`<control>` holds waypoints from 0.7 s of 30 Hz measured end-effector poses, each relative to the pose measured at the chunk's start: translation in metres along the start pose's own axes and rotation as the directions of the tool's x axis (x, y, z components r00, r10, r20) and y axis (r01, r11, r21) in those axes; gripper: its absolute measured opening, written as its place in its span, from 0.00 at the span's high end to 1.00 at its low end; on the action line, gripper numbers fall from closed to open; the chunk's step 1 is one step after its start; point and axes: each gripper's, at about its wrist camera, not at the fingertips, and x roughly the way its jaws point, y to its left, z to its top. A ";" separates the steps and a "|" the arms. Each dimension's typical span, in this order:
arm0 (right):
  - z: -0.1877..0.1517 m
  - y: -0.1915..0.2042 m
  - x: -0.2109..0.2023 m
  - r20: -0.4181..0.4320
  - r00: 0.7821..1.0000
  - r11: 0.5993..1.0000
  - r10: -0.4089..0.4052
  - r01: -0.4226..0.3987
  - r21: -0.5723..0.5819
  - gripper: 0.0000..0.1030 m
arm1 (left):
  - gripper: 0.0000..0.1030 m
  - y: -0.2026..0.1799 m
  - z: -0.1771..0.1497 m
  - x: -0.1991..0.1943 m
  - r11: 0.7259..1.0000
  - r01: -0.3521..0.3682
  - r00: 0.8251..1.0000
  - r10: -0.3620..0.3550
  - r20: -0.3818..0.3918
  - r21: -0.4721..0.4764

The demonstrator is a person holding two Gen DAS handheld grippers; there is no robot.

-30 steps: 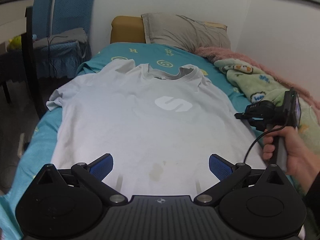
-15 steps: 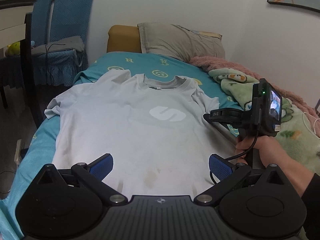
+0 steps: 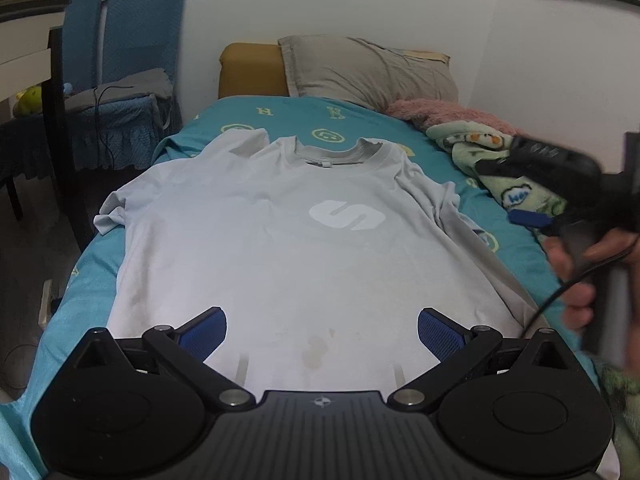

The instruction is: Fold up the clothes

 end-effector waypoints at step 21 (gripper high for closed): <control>-0.015 -0.057 -0.165 0.123 0.949 0.942 -0.291 0.261 0.211 0.17 | 0.07 -0.135 0.028 0.099 0.906 0.075 0.997 -0.062 -0.044 0.417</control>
